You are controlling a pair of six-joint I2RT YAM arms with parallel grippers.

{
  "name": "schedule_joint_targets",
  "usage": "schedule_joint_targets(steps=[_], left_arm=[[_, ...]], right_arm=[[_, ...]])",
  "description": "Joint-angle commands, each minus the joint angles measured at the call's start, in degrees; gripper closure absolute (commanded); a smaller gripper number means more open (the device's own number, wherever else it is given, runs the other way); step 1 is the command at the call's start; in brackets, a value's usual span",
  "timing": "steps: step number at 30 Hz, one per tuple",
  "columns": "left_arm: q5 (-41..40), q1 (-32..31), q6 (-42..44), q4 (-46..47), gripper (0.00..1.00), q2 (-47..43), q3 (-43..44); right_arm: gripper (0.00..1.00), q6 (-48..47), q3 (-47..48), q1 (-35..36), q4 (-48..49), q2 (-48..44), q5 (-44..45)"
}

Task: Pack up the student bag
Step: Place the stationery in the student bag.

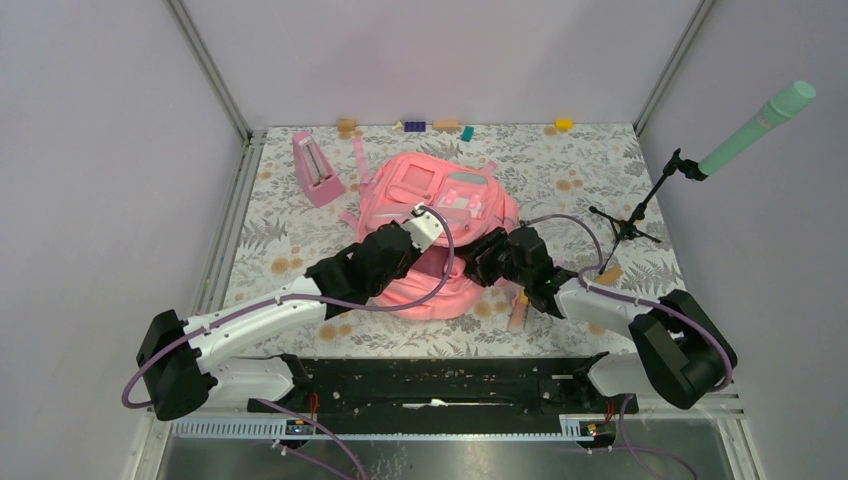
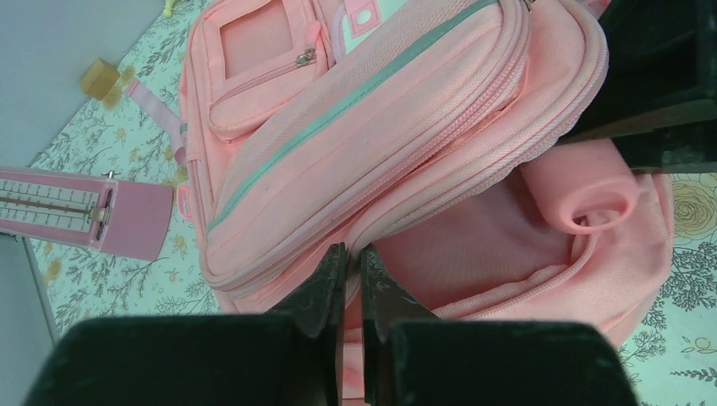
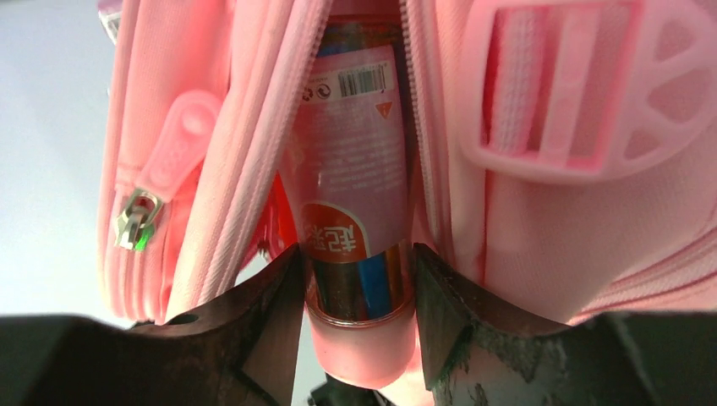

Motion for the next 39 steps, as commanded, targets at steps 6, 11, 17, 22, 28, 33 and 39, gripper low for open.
schedule_joint_targets(steps=[6, 11, 17, 22, 28, 33, 39], left_arm=[[-2.9, 0.3, -0.4, 4.5, 1.00, -2.5, 2.4], [-2.4, 0.3, -0.6, 4.4, 1.00, -2.5, 2.4], [-1.9, 0.3, -0.6, 4.3, 1.00, -2.4, 2.5], [-1.6, 0.4, -0.8, 4.3, 1.00, -2.4, 2.5], [0.6, 0.3, -2.1, 3.9, 1.00, -1.9, 2.8], [6.4, 0.3, -3.8, 3.6, 1.00, -0.7, 3.0], [15.4, -0.5, -3.7, 2.1, 1.00, 1.8, 4.0]], right_arm=[[0.94, 3.3, 3.8, 4.6, 9.5, 3.7, 21.7], [0.52, -0.6, 5.4, 5.3, 9.5, 5.8, 22.8], [0.23, -5.5, 4.0, 6.4, 7.4, 2.5, 24.8], [0.18, -9.6, 1.1, 6.5, 5.6, -2.9, 26.9], [0.22, -15.9, -2.2, 6.4, 0.0, -11.5, 28.1], [0.21, -23.5, -4.9, 6.5, -10.3, -22.7, 32.7], [0.19, -33.0, -9.2, 6.4, -19.2, -35.7, 37.1]])
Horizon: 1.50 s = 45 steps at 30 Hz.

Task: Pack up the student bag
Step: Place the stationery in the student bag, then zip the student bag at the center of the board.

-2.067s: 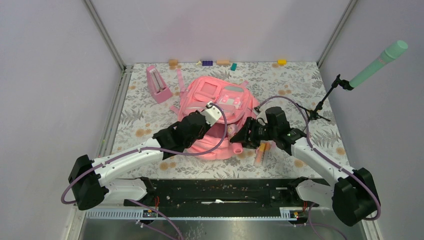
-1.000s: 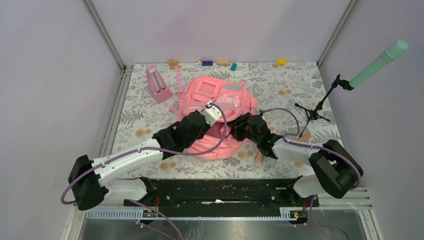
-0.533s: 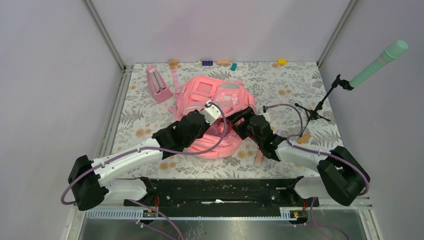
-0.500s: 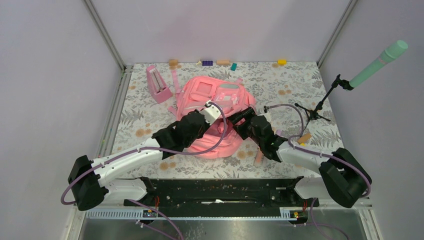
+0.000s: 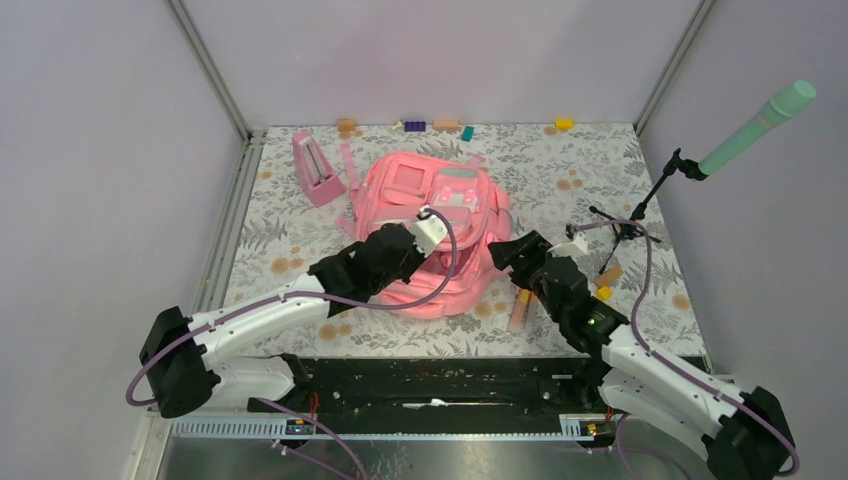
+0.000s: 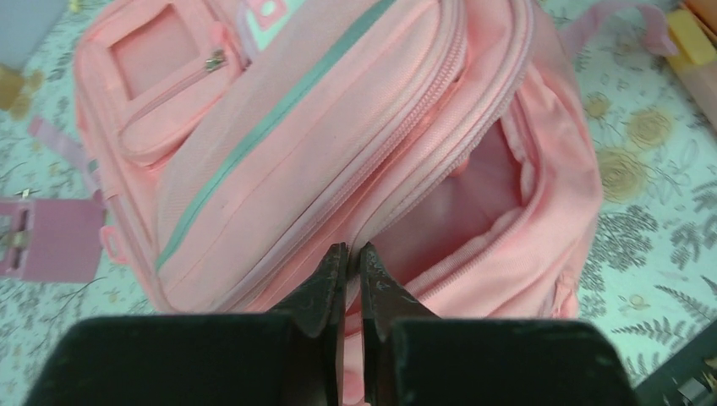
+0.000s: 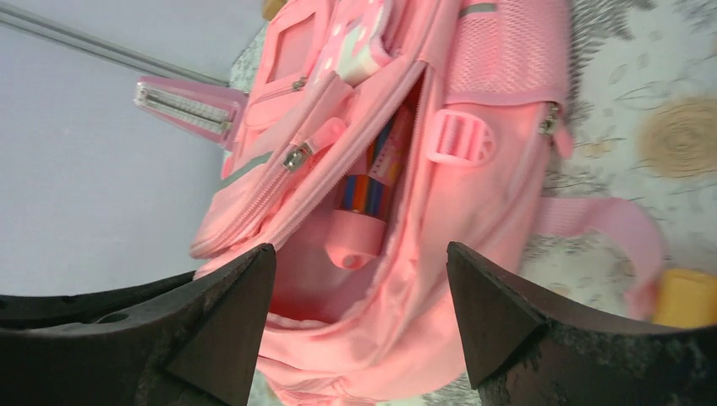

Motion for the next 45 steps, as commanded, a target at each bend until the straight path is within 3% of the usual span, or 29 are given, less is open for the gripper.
schedule_joint_targets(steps=[1, 2, 5, 9, 11, 14, 16, 22, 26, 30, 36, 40, 45], left_arm=[[8.7, -1.1, -1.7, 3.3, 1.00, 1.1, 4.1], [9.3, -1.3, -1.6, 3.0, 0.96, 1.2, 4.3], [12.2, -1.4, -1.7, 2.9, 0.71, -0.1, 4.2], [15.6, -1.4, -2.1, 6.0, 0.27, -4.8, 2.0], [14.7, -1.4, -2.3, 6.2, 0.14, -7.0, 1.5], [10.5, -0.4, -4.0, 4.5, 0.03, -9.0, 2.1], [10.0, 2.6, -6.6, 2.0, 0.01, -9.1, 3.7], [26.1, 23.5, -23.8, -3.9, 0.01, -8.4, 3.6], [31.5, 30.9, -30.3, -5.6, 0.01, -9.0, -0.6], [37.5, 37.0, -34.1, -3.6, 0.02, -9.7, -6.4], [46.8, 44.8, -36.5, -3.0, 0.16, -6.1, -10.3], [51.8, 47.2, -39.2, -0.3, 0.27, -3.4, -12.3], [55.1, 47.6, -40.6, 1.2, 0.32, 0.0, -12.3]], right_arm=[[0.20, -10.9, -3.4, 0.4, -6.9, -8.1, 5.4], [0.21, -13.4, -4.0, 0.4, -6.9, -10.0, 4.7], [0.22, -19.5, -4.9, 0.4, -8.3, -14.8, 2.0], [0.21, -24.9, -4.2, 0.5, -11.0, -18.1, -0.7], [0.21, -26.6, -3.7, 0.5, -11.3, -18.5, -1.7], [0.21, -28.2, -1.7, 1.0, -10.8, -16.6, -3.5], [0.22, -29.1, 0.3, 2.3, -10.0, -13.7, -4.1], [0.24, -32.3, 7.7, 11.4, -6.8, -2.2, -0.6], [0.26, -33.8, 15.6, 18.2, -6.4, 8.5, 2.4], [0.34, -33.0, 23.2, 21.8, -7.4, 19.6, 1.3], [0.44, -32.8, 30.9, 24.2, -7.9, 31.5, -2.2], [0.49, -32.1, 34.0, 25.9, -7.9, 35.5, -4.9], [0.50, -30.9, 35.6, 27.5, -8.3, 39.1, -5.4]])
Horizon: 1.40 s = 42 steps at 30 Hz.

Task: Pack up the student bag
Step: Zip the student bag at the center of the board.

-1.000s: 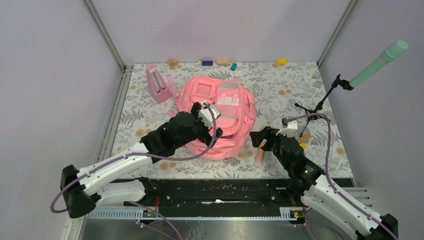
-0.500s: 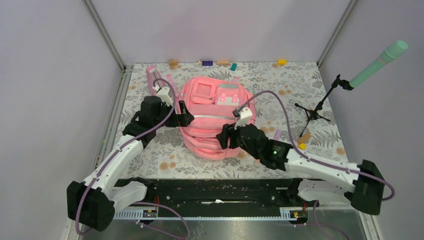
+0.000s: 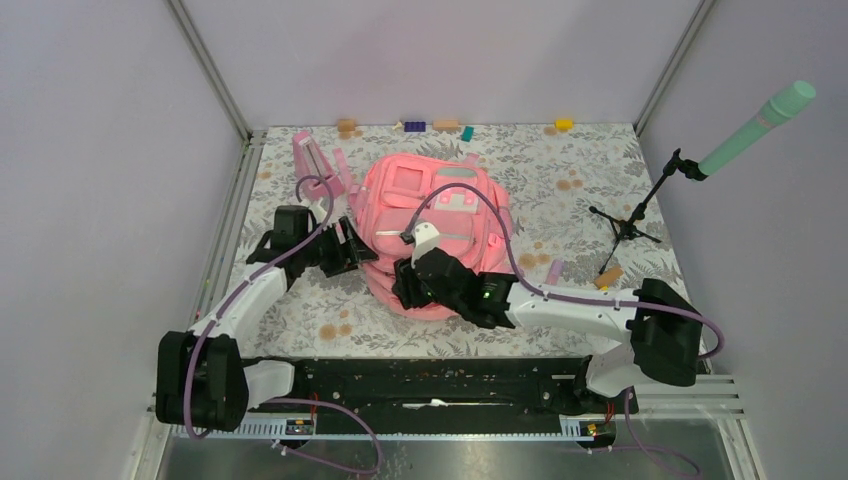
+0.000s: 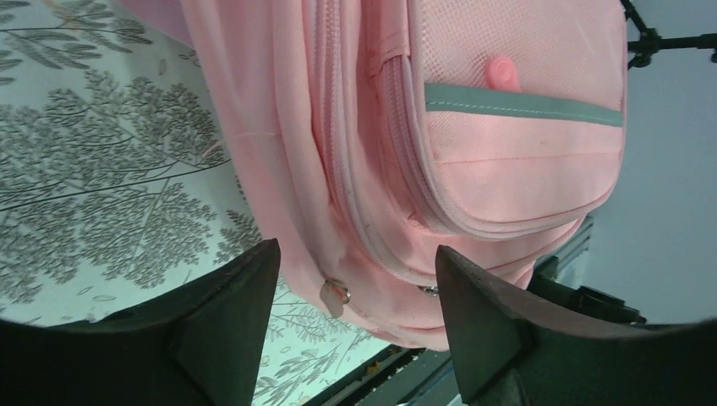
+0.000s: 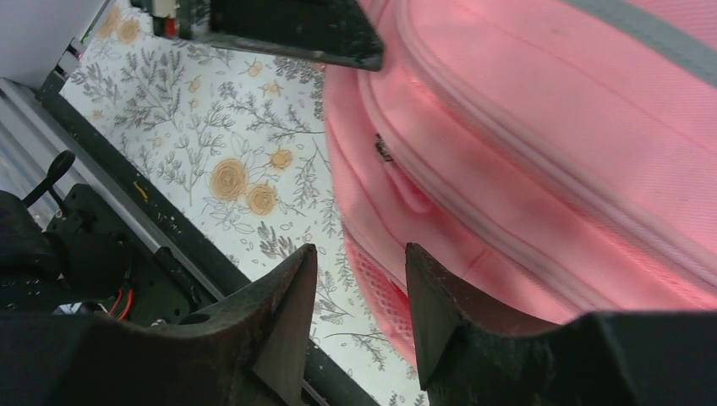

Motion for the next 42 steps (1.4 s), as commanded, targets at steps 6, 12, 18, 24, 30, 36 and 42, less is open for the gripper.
schedule_joint_targets(steps=[6, 12, 18, 24, 30, 36, 42], left_arm=[[7.9, 0.5, -3.2, 6.4, 0.48, 3.4, -0.6], [9.8, 0.4, -3.9, 7.8, 0.70, 4.0, -1.1], [12.5, 0.4, -4.9, 11.5, 0.94, 1.7, -2.2], [14.3, -0.7, -5.1, 16.5, 1.00, -3.3, -3.2], [15.7, -3.6, -4.7, 19.4, 1.00, -5.5, -3.4], [15.7, -4.4, -4.2, 20.0, 1.00, -7.0, -3.5], [16.0, -4.8, -3.9, 20.1, 1.00, -7.3, -3.4]], right_arm=[[0.50, 5.5, 4.3, 1.3, -0.4, 4.3, 1.4], [0.44, 8.8, 4.8, 1.1, -3.5, 3.3, 5.7], [0.43, 13.0, 3.0, -1.6, -5.3, 2.4, 2.5], [0.44, 16.1, -0.8, -2.9, -2.5, -0.3, 3.2], [0.43, 15.2, -0.3, -3.5, 1.1, 0.0, 1.3], [0.46, 12.4, 0.2, -3.4, 4.9, 1.9, 0.6], [0.49, 12.6, 0.6, -3.3, 6.4, 3.4, 1.6]])
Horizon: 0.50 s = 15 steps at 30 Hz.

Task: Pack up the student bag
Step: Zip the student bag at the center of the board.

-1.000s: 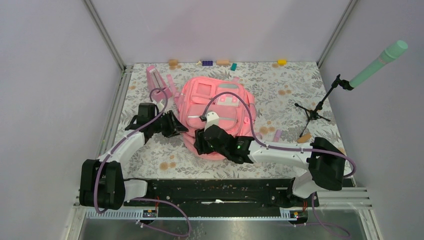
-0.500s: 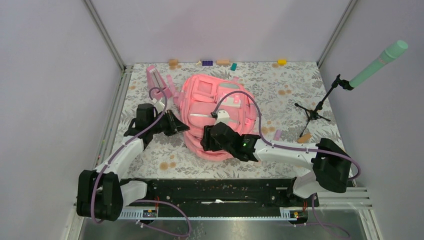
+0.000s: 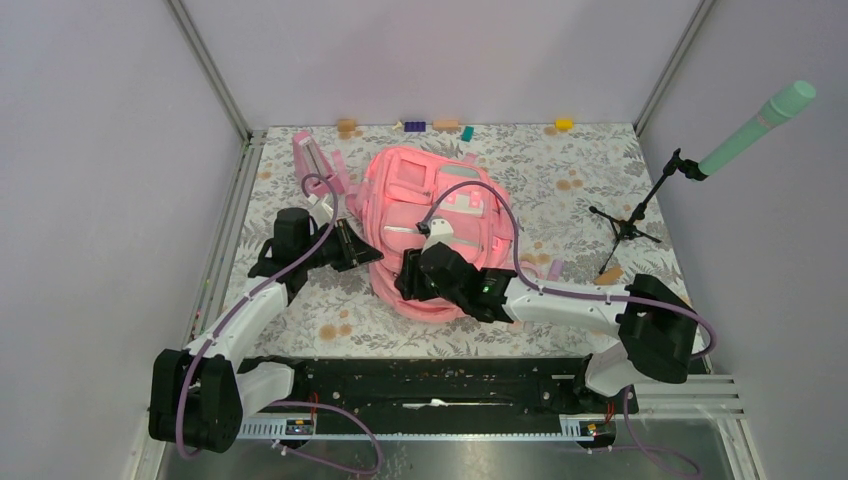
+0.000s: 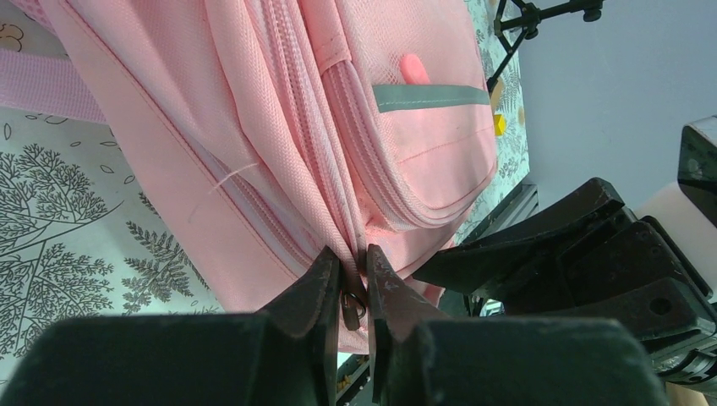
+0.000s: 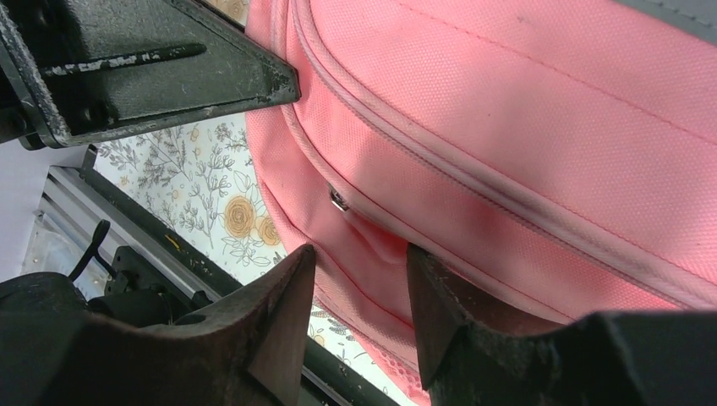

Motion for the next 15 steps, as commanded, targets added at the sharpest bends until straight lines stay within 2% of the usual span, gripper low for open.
schedule_joint_targets(steps=[1, 9, 12, 15], left_arm=[[7.2, -1.5, 1.1, 6.5, 1.00, -2.9, 1.0], [7.1, -1.6, 1.3, 6.5, 1.00, -3.4, 0.9], [7.0, -1.8, 1.4, 6.5, 1.00, -3.7, 0.9], [6.8, -1.8, 1.6, 6.5, 1.00, -4.1, 0.9]], right_arm=[[0.50, -0.3, 1.5, -0.4, 4.8, 1.1, 2.7], [0.58, 6.9, -0.8, -1.2, 4.9, 0.3, 5.9], [0.58, 11.2, -2.3, -2.6, 5.9, 0.9, 3.4], [0.58, 14.2, -6.3, -4.5, 11.6, 0.6, 0.3]])
